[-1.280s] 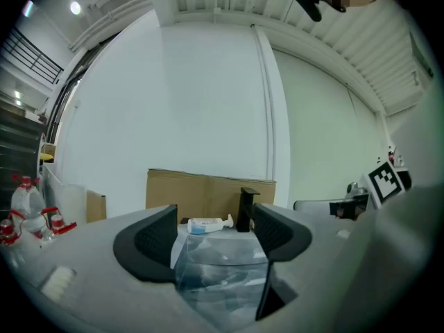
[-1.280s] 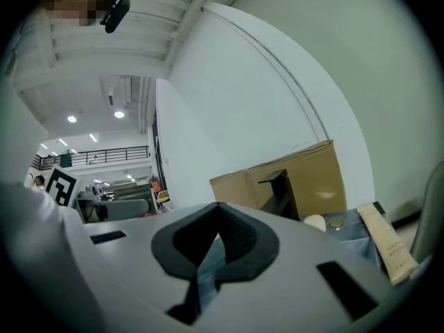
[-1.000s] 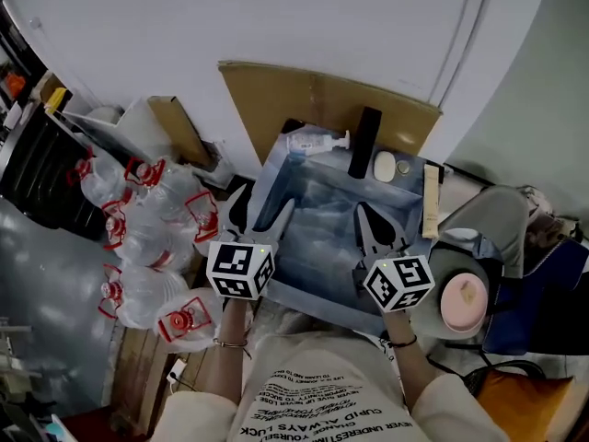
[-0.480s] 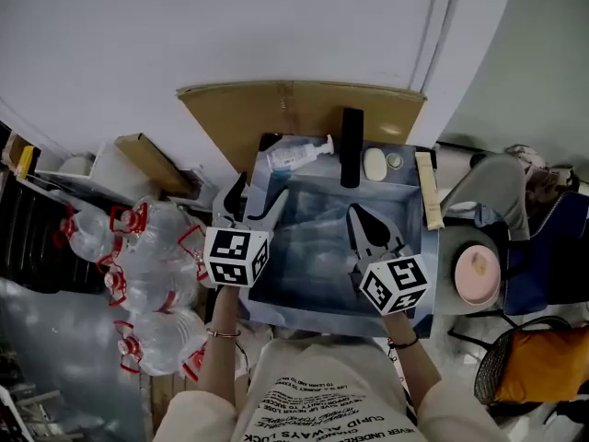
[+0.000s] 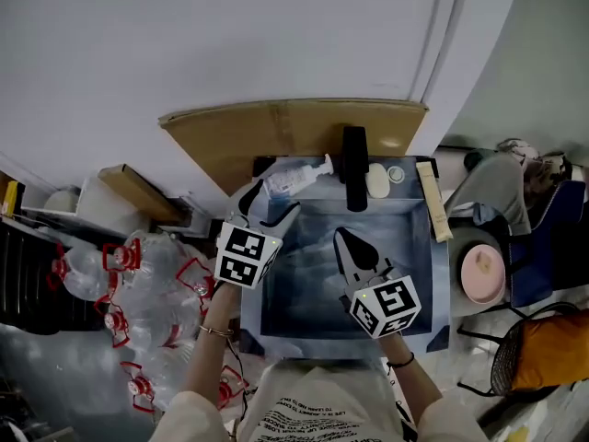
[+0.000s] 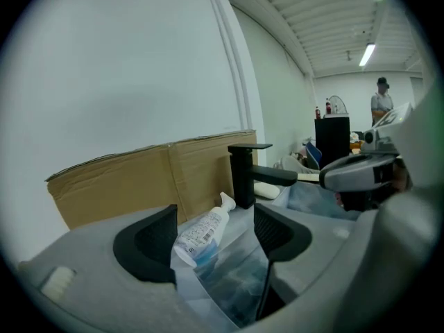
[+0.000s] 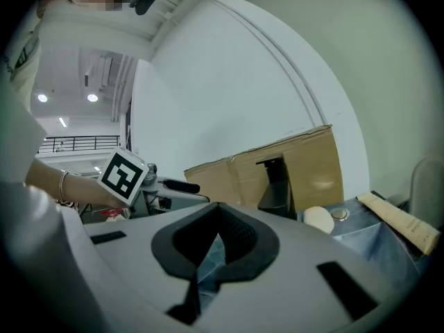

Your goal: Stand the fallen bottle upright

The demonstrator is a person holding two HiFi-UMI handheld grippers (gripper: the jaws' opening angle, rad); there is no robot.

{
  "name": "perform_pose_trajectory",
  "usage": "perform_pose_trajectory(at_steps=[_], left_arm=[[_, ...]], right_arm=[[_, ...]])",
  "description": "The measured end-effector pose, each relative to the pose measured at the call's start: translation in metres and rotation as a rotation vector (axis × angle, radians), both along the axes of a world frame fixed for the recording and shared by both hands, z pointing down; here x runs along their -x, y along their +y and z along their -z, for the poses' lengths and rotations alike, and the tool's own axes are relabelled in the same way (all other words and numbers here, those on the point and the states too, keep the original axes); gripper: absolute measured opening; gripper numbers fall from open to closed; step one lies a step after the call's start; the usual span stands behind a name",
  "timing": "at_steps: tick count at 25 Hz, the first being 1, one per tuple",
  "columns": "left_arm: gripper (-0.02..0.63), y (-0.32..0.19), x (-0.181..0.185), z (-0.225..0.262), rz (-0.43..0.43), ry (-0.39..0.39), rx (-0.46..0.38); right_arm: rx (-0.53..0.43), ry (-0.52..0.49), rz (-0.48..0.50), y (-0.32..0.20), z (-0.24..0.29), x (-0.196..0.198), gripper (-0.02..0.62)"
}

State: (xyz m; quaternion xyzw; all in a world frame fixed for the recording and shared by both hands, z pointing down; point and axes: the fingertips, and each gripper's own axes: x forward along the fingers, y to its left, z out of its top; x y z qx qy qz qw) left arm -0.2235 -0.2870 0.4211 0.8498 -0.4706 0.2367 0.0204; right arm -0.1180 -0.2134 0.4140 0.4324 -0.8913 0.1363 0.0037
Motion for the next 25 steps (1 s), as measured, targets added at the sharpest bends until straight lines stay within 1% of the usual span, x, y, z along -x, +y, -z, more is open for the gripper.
perform_pose_trajectory(at_steps=[2,7,9,11,14,19,23,25], left_arm=[[0.333,-0.009,-0.001,-0.008,-0.041,-0.032,0.018],[0.333,-0.032,-0.01,-0.017,-0.147,-0.084,0.057],[0.333,-0.039,-0.016,-0.022,-0.205,-0.126,0.093],[0.333,-0.046,-0.023,-0.029,-0.264,-0.185,0.134],[0.333,-0.057,-0.032,-0.039,-0.332,-0.261,0.192],[0.333,-0.069,-0.046,-0.054,-0.435,-0.323,0.287],[0.333,-0.074,-0.046,-0.076,-0.478,-0.405,0.38],[0.333,-0.077,-0.046,-0.087,-0.487,-0.424,0.42]], right_arm=[[-0.002,0.011,-0.007,-0.001,-0.004,0.005,0.004],[0.015,0.015,-0.031,0.001,-0.018,0.009,0.003],[0.023,0.013,-0.034,0.001,-0.023,0.01,0.004],[0.034,0.009,-0.031,0.002,-0.028,0.011,0.003],[0.057,0.003,-0.02,0.004,-0.037,0.014,0.003],[0.087,-0.009,-0.001,0.005,-0.047,0.018,0.003],[0.111,-0.019,0.01,0.007,-0.055,0.018,0.004],[0.122,-0.022,0.013,0.007,-0.059,0.017,0.003]])
